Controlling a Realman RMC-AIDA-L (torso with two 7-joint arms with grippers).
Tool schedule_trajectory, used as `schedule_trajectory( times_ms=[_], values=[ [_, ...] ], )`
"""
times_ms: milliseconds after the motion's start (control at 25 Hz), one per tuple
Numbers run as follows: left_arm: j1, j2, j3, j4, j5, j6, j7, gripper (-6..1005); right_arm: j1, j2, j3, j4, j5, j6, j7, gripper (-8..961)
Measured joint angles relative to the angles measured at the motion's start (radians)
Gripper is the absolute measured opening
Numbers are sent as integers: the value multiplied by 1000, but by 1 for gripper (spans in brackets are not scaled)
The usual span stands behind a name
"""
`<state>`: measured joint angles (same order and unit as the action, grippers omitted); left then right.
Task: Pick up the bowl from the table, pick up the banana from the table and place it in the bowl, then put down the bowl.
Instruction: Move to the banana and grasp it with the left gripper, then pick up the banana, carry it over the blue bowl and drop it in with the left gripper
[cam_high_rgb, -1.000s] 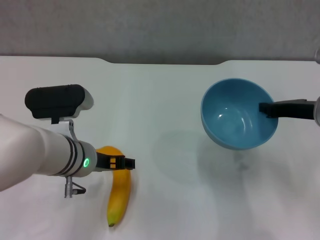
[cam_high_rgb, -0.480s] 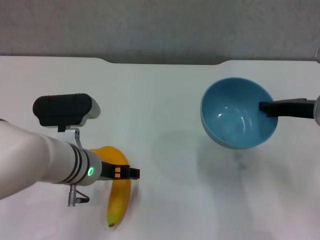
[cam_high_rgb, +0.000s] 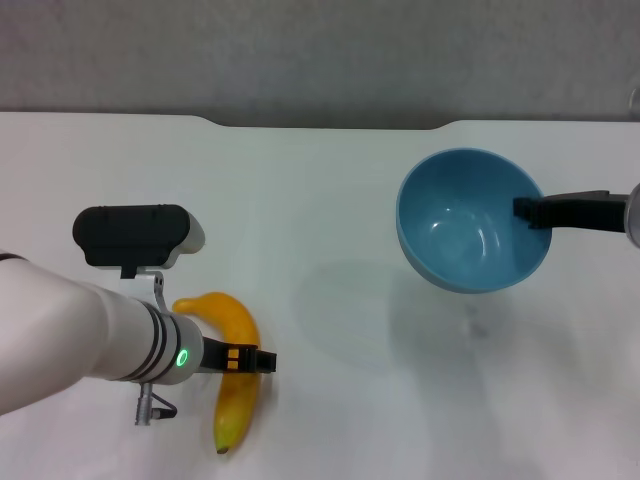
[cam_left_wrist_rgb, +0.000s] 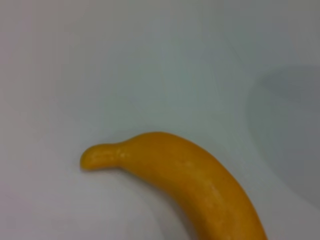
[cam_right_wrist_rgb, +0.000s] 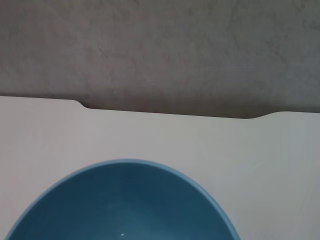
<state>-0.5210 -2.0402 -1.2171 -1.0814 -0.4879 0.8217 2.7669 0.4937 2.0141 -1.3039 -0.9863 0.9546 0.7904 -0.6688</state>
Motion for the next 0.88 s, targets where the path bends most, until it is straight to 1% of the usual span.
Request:
schedule_trajectory(
  times_ms=[160, 360, 600, 880],
  values=[
    [0, 0, 0, 4, 0, 0, 5, 879, 2, 0, -1, 0, 1, 3, 0, 35],
    [-3, 0, 0, 16, 2, 0, 12, 830, 1, 0, -1, 0, 1, 3, 0, 35],
    [-25, 0, -1, 42, 2, 0, 13, 771, 0, 0, 0, 6, 1, 3, 0, 35],
    [-18, 3, 7, -1, 1, -7, 13, 572, 0, 1, -3, 15, 1, 3, -4, 35]
  ],
)
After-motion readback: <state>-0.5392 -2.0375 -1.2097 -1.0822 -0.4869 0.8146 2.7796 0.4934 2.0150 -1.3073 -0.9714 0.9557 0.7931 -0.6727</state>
